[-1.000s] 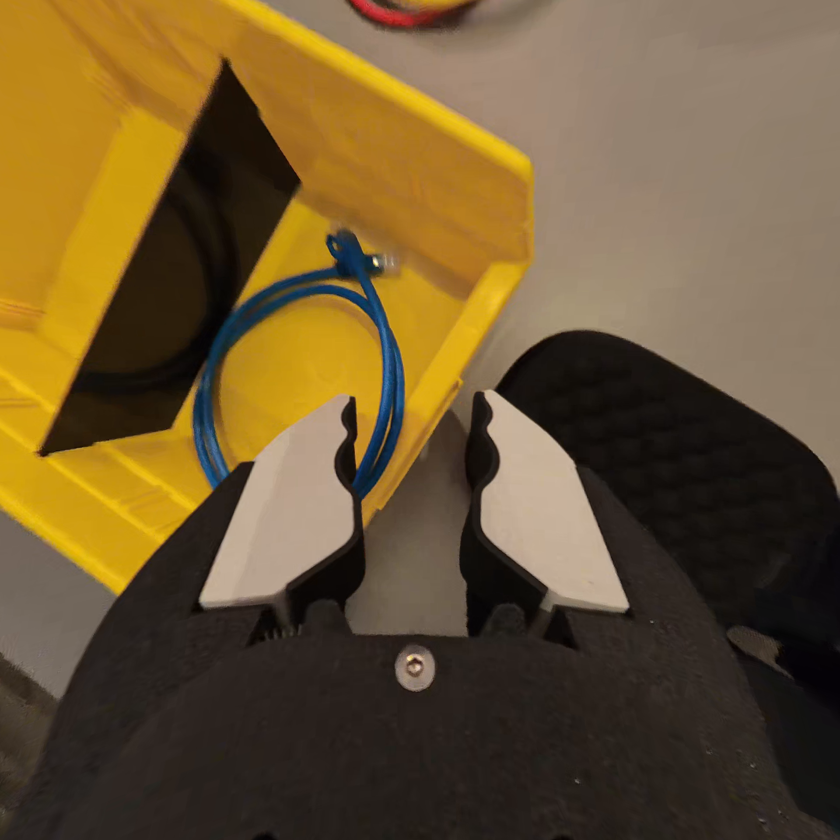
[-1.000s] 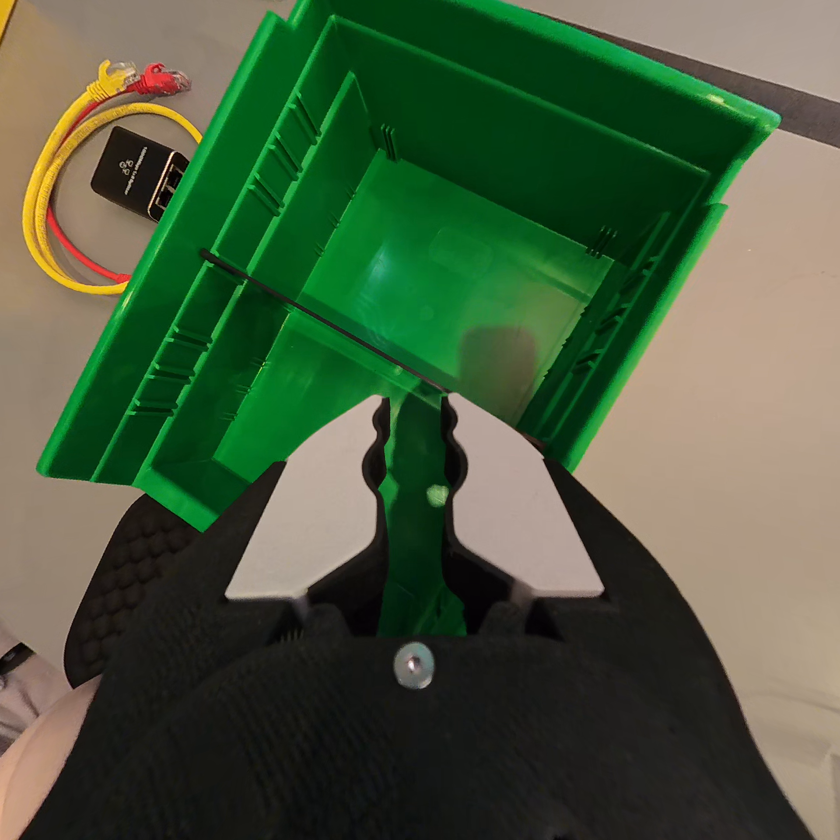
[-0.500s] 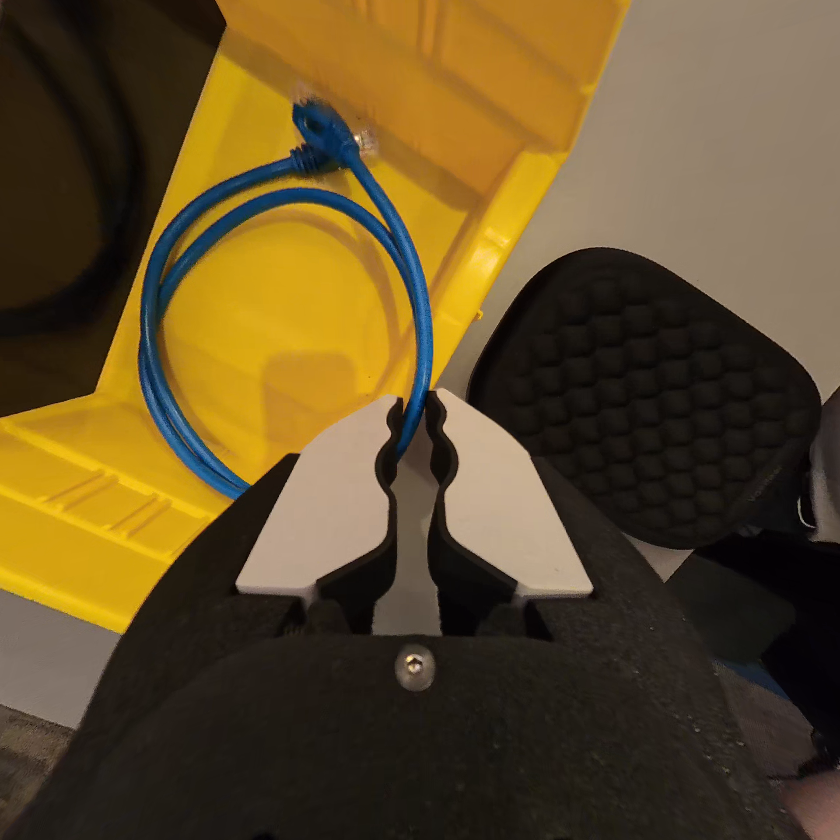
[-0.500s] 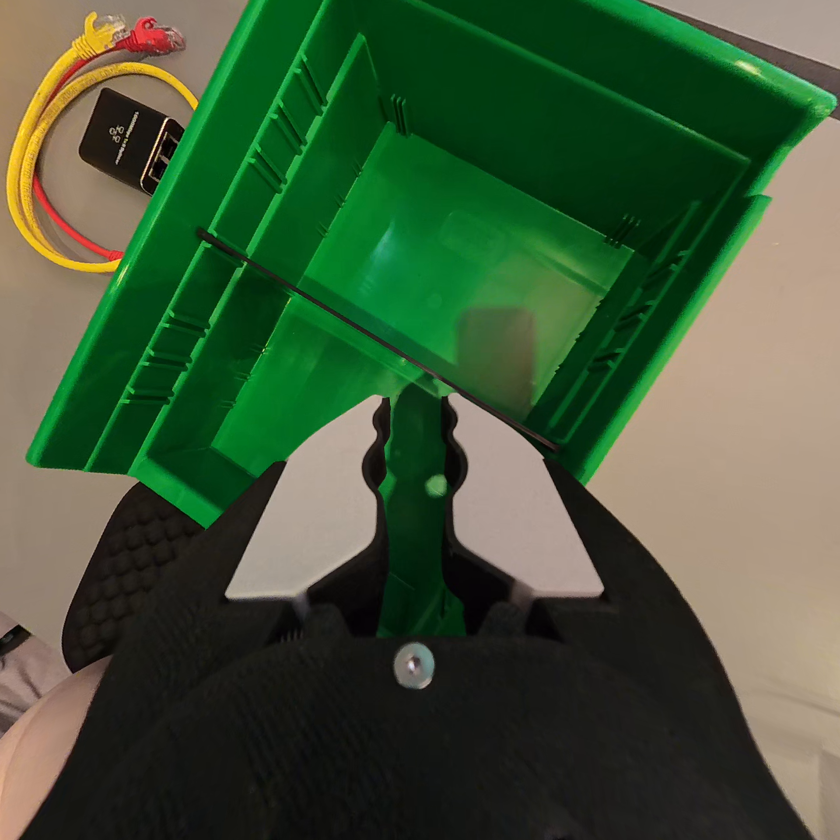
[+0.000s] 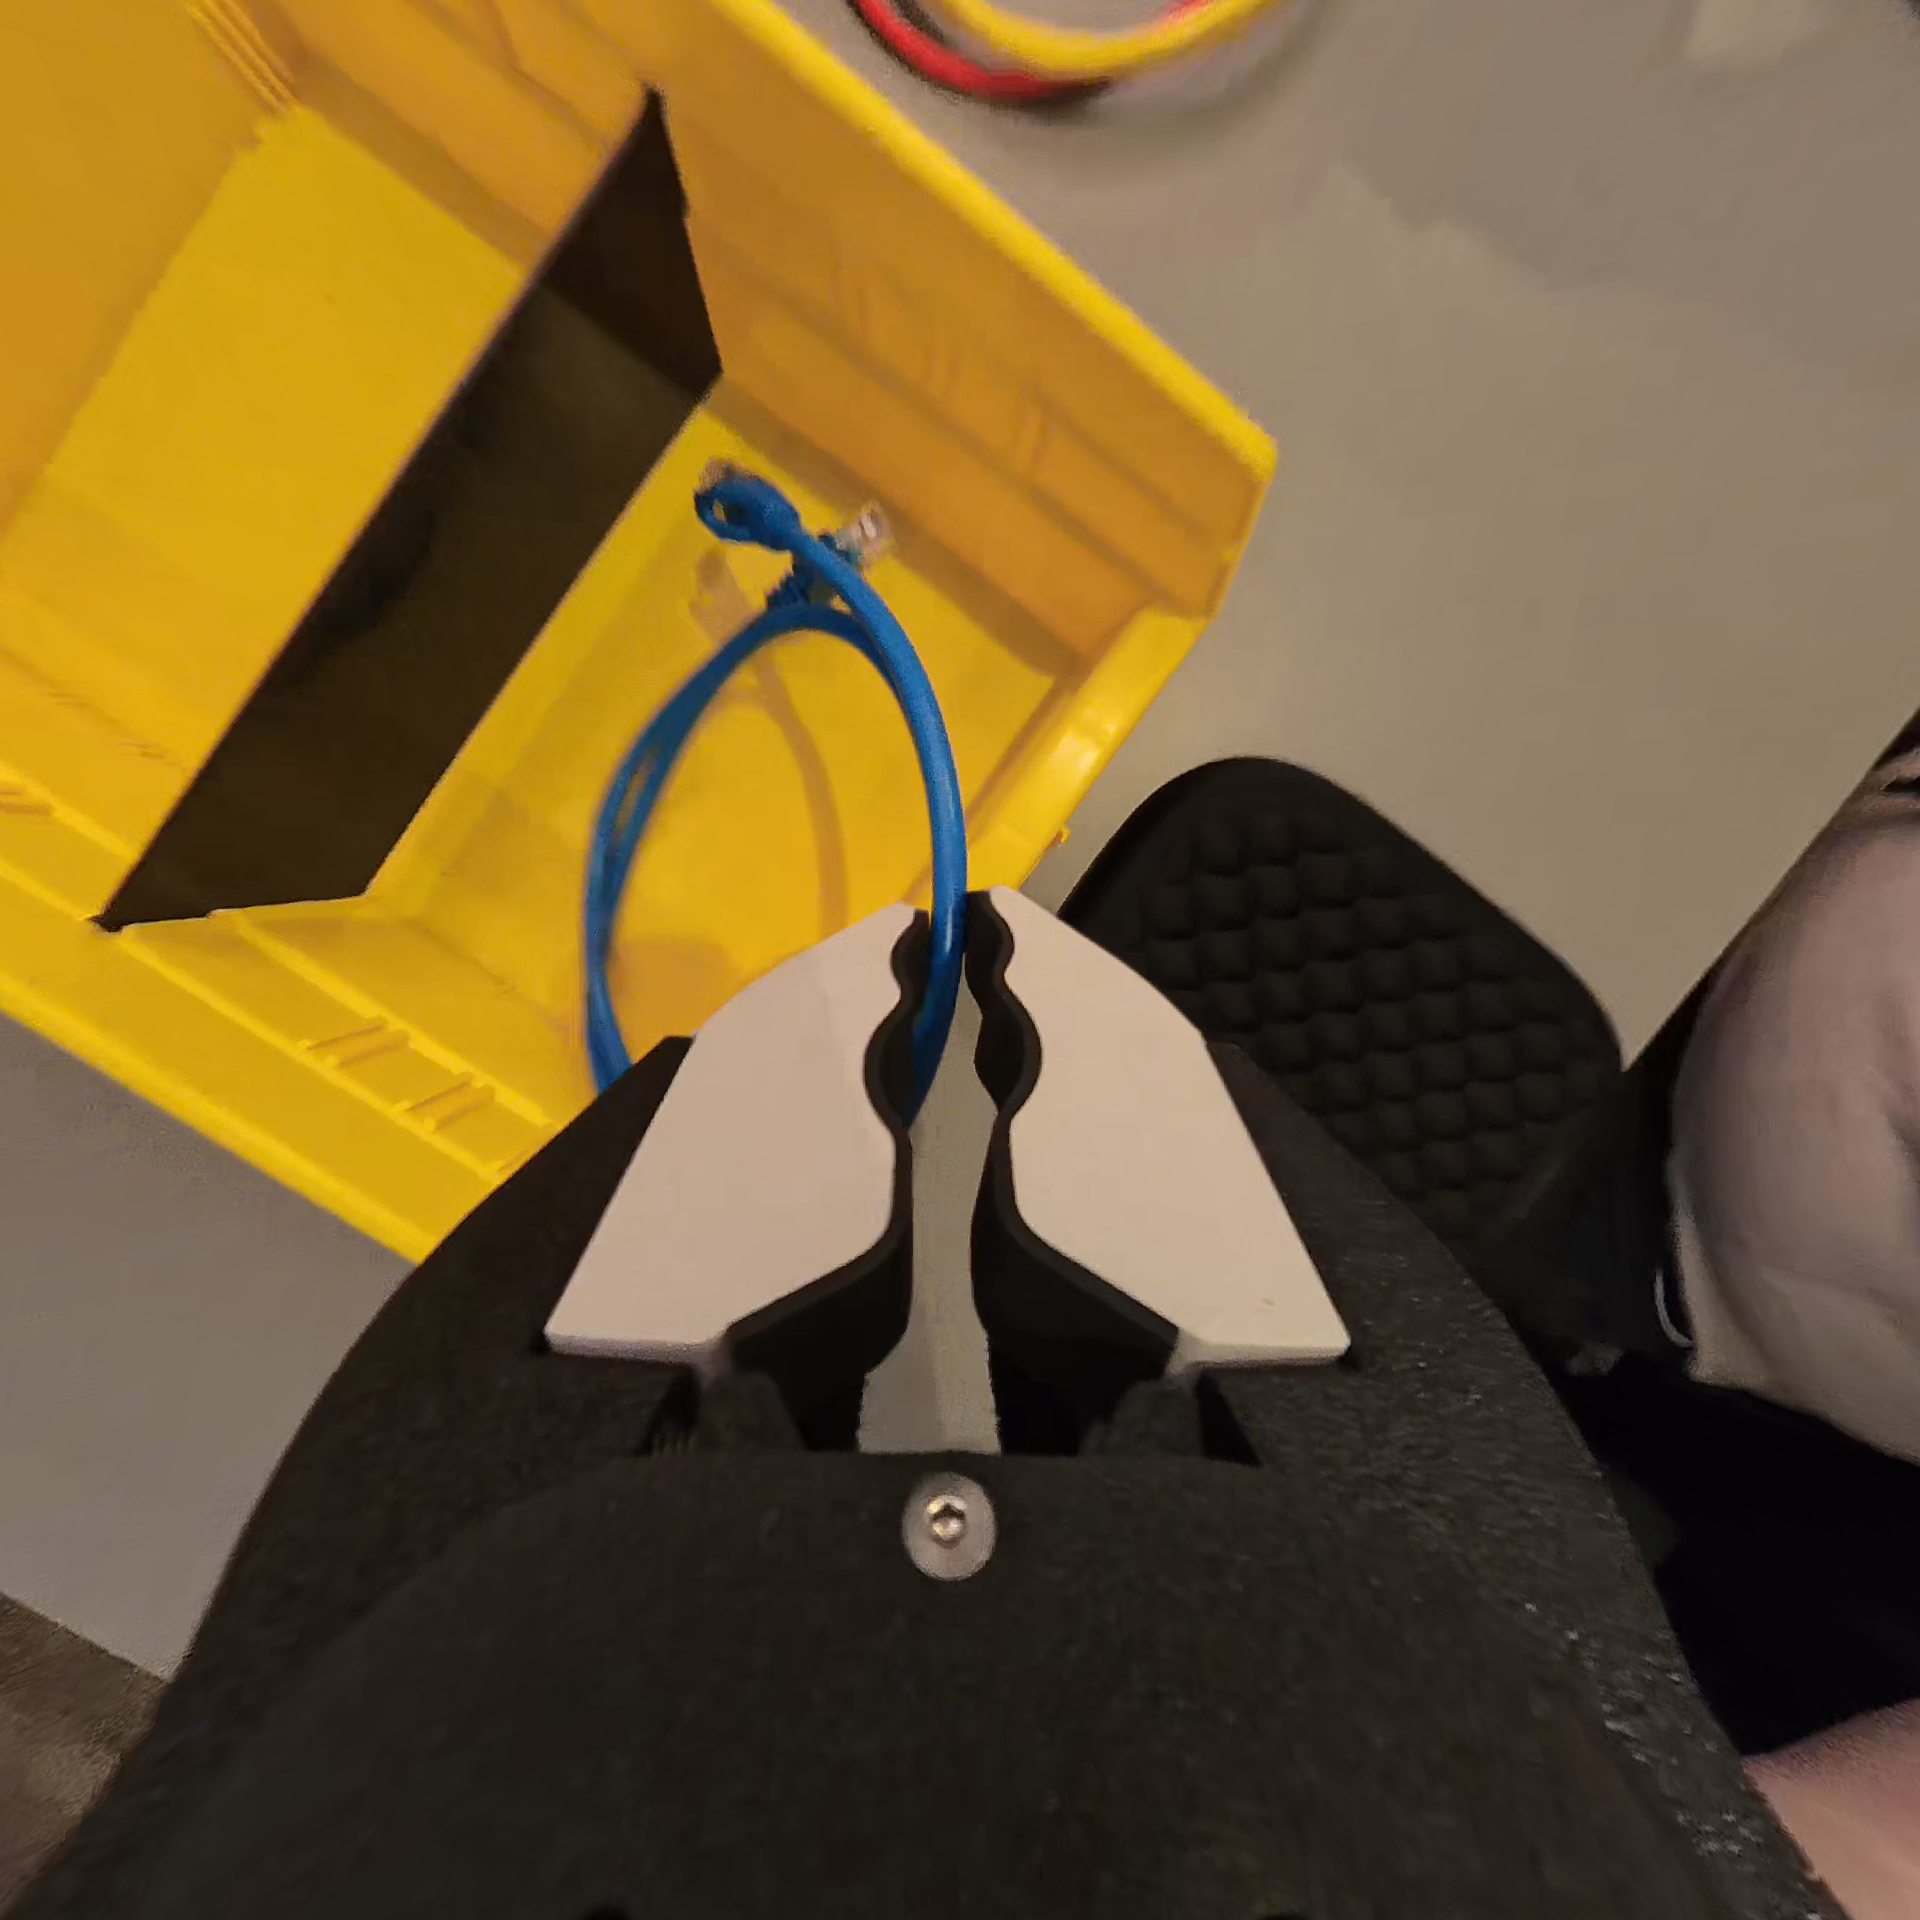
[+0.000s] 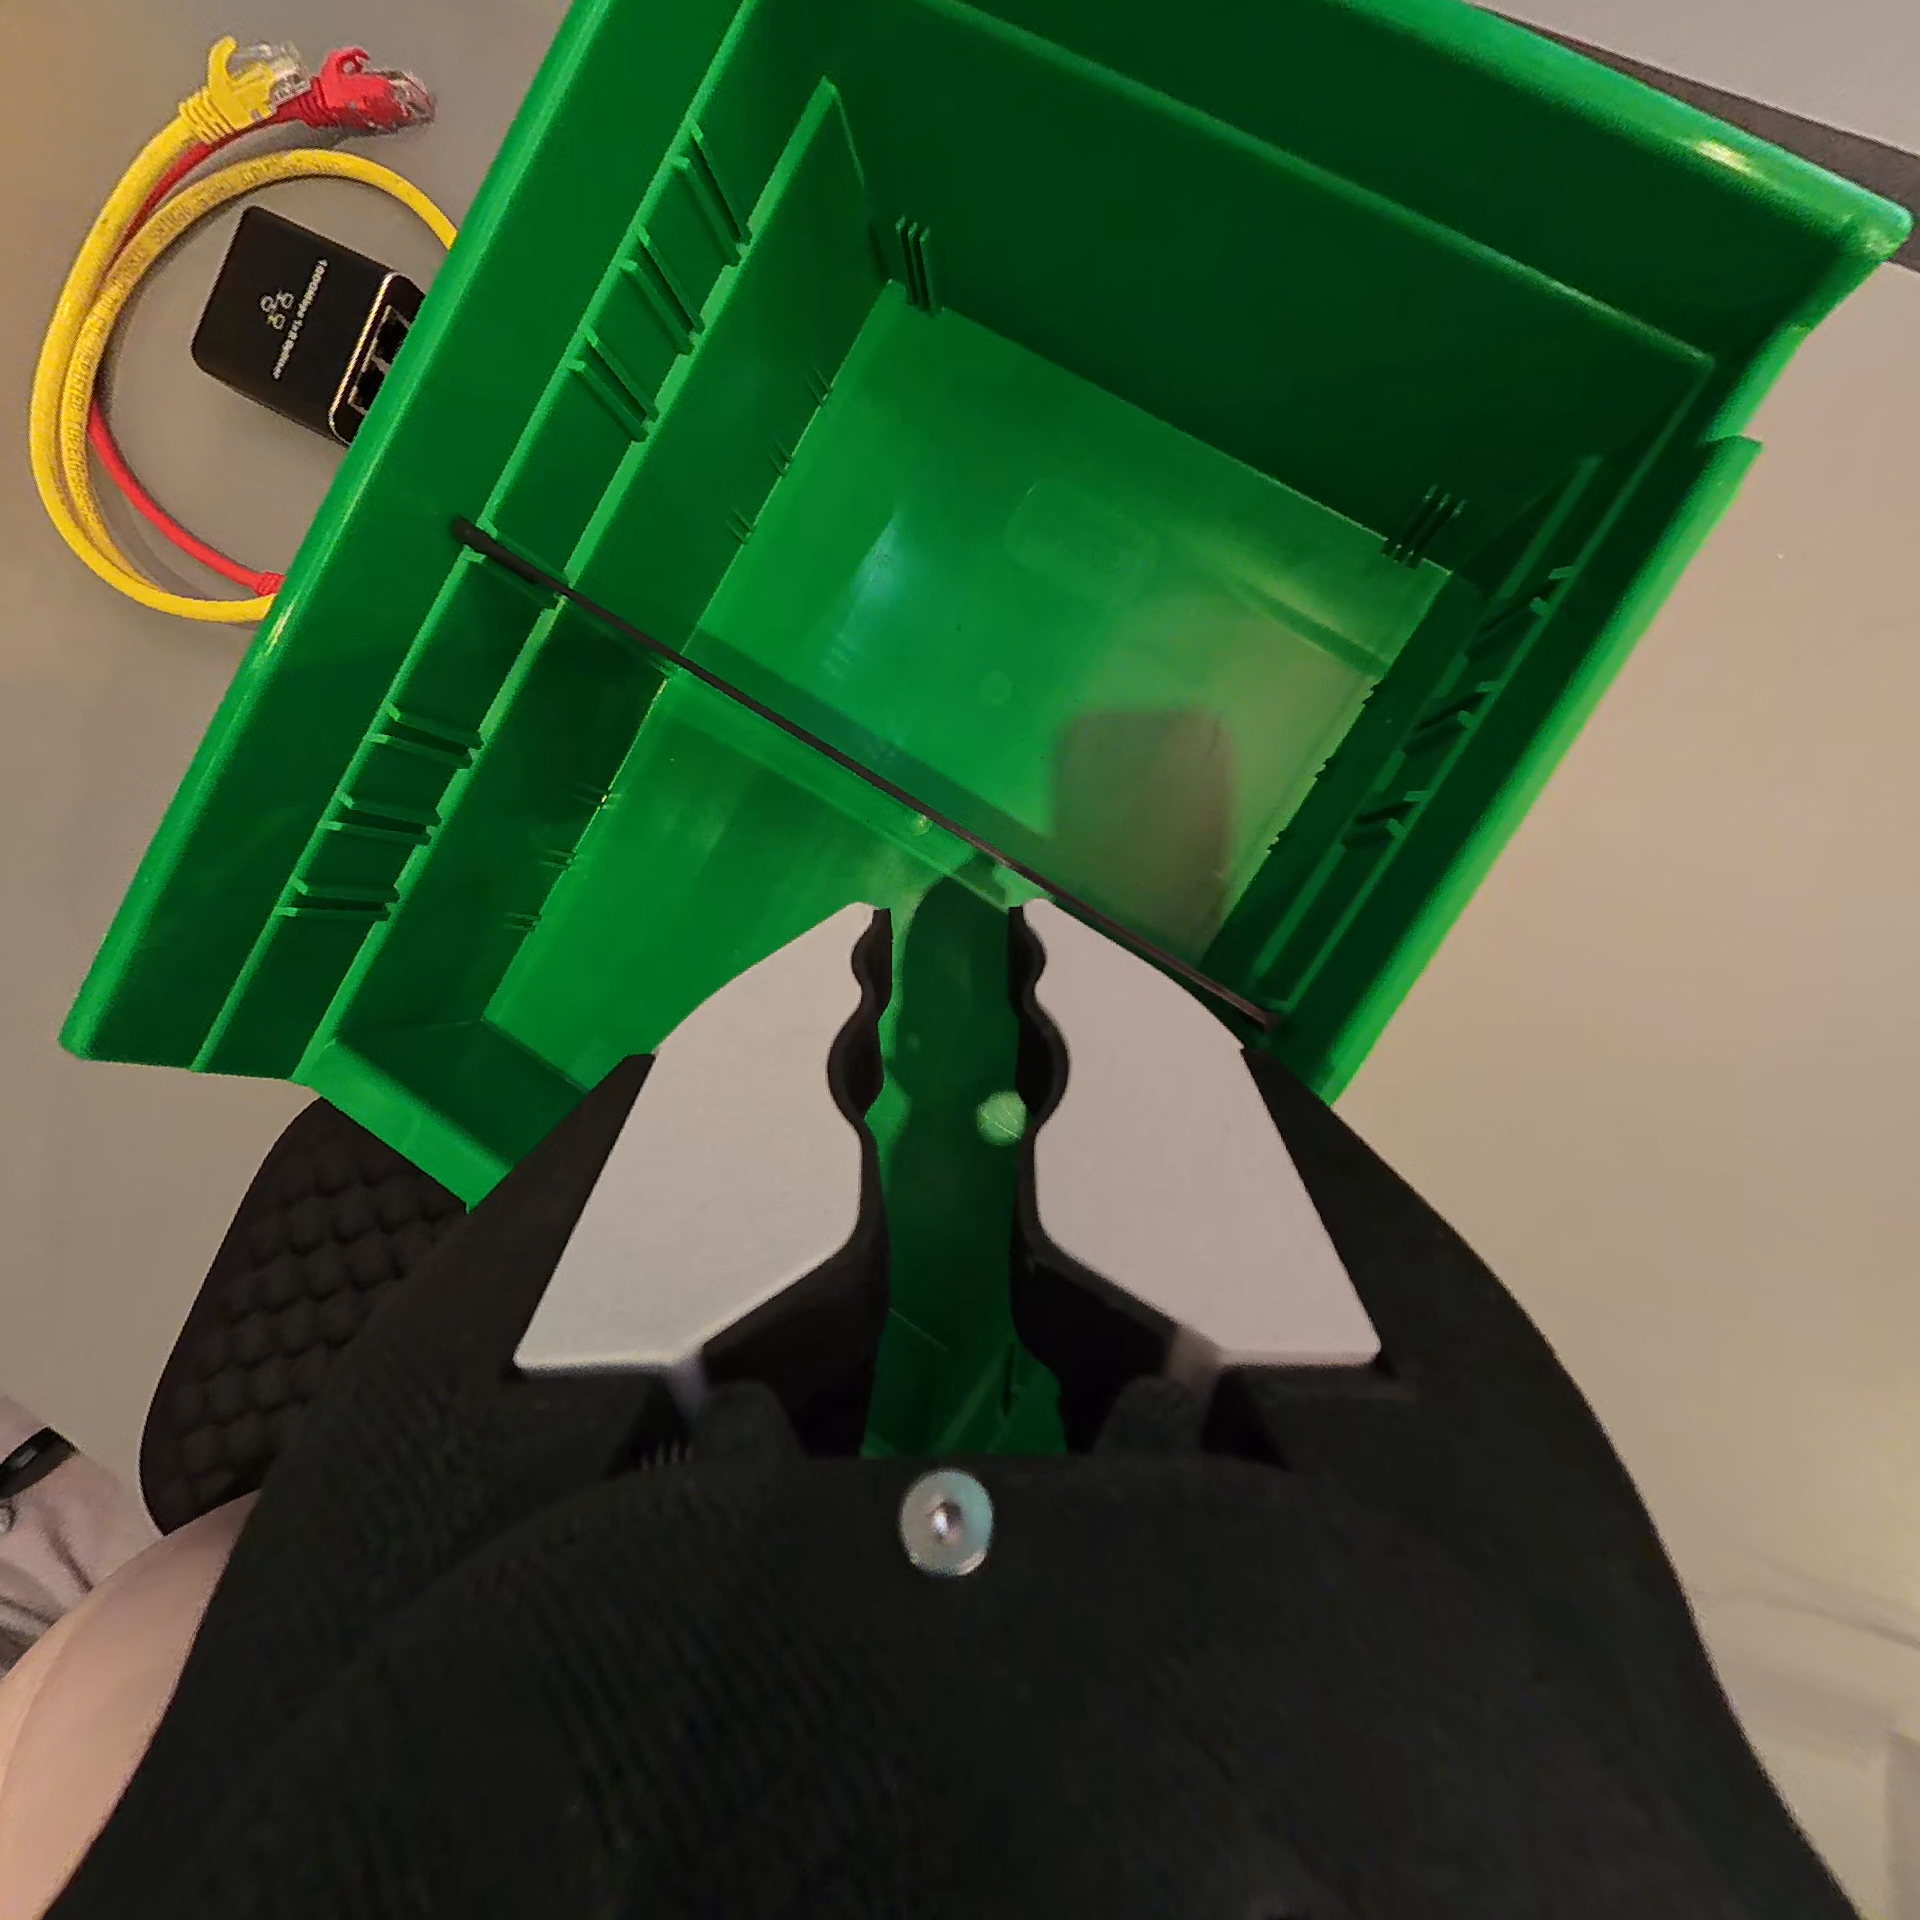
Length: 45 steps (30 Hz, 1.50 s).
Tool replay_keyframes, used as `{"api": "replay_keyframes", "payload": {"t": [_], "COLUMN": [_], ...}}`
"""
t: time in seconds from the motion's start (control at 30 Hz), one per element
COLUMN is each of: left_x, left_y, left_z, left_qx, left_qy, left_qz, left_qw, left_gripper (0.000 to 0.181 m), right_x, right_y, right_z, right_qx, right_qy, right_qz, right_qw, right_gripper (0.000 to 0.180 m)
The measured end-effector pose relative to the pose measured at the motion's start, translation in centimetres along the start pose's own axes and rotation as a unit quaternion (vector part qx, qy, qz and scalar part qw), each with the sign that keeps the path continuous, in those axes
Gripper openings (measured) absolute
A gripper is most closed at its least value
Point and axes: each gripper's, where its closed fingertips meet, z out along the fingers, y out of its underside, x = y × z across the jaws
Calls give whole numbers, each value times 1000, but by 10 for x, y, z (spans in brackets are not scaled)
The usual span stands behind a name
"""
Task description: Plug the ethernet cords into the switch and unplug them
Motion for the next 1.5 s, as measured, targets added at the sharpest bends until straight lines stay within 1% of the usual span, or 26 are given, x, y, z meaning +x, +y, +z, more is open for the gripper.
{"api": "replay_keyframes", "payload": {"t": [0.13, 0.37, 0.53, 0.67, 0.77, 0.83, 0.9, 0.97, 1.07, 1.13, 1.3, 1.5], "left_x": [-4, -7, -15, -21, -13, 4, 21, 33, 45, 41, 59, 97], "left_y": [-18, -38, -64, -102, -147, -181, -213, -237, -256, -264, -266, -243], "left_z": [-25, -51, -70, -91, -105, -105, -98, -84, -48, -25, 27, 68], "left_qx": [34, 39, 43, 58, 84, 105, 129, 145, 145, 143, 127, 158], "left_qy": [-21, -58, -88, -127, -139, -132, -124, -107, -72, -85, -49, -68], "left_qz": [-7, 8, 14, 20, 31, 51, 69, 69, 67, 67, 71, 109], "left_qw": [999, 998, 995, 990, 986, 984, 981, 981, 985, 984, 988, 979], "left_gripper": [6, 5, 6, 5, 6, 6, 5, 5, 5, 5, 5, 5], "right_x": [1, 1, 1, 2, 1, 1, 0, 0, 1, 0, -4, -4], "right_y": [1, 2, 2, 2, 2, 2, 3, 3, 3, 3, 1, 0], "right_z": [-1, 0, 0, 0, 0, 1, 1, 1, 1, 2, 4, 4], "right_qx": [2, 1, -1, -1, -2, -4, -6, -6, -4, -5, -7, -4], "right_qy": [-1, -1, -2, -1, -1, 0, -1, -1, -4, -5, -11, -14], "right_qz": [1, 2, 0, 3, 0, -1, -2, -2, -1, -2, -12, -12], "right_qw": [1000, 1000, 1000, 1000, 1000, 1000, 1000, 1000, 1000, 1000, 1000, 1000], "right_gripper": [23, 23, 23, 23, 23, 23, 23, 23, 23, 23, 23, 23]}}
